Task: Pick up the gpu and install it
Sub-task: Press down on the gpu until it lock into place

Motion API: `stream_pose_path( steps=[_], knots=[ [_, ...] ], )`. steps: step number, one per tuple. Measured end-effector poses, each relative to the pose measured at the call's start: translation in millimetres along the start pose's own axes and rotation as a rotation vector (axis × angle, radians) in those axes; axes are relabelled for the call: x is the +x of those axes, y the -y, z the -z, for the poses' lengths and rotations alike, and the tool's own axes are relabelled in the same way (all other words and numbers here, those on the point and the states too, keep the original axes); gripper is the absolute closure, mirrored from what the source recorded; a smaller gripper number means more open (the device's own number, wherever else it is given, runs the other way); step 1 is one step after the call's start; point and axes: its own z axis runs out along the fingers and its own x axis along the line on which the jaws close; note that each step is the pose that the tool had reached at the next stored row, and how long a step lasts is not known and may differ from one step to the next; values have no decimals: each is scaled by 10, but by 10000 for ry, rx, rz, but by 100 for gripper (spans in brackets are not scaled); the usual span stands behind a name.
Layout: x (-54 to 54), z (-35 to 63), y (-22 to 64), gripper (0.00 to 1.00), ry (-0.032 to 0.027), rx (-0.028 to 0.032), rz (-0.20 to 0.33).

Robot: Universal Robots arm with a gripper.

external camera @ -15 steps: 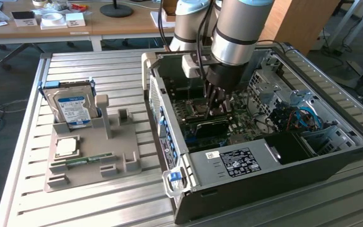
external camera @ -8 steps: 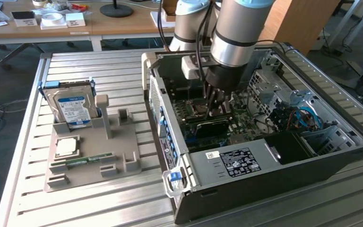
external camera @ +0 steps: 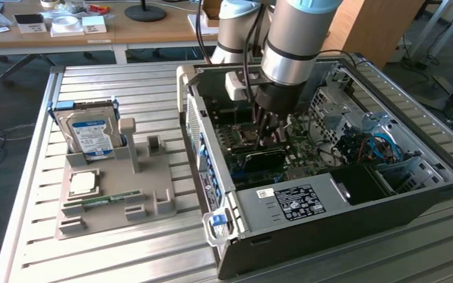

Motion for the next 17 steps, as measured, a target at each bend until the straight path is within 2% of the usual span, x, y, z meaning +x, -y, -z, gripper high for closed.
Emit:
stream_pose_path(
  steps=[9,17],
  knots=[
    [-3,-60,-2,89,1,1,-2],
    [-12,-68,-2,89,1,-1,-2]
  ],
)
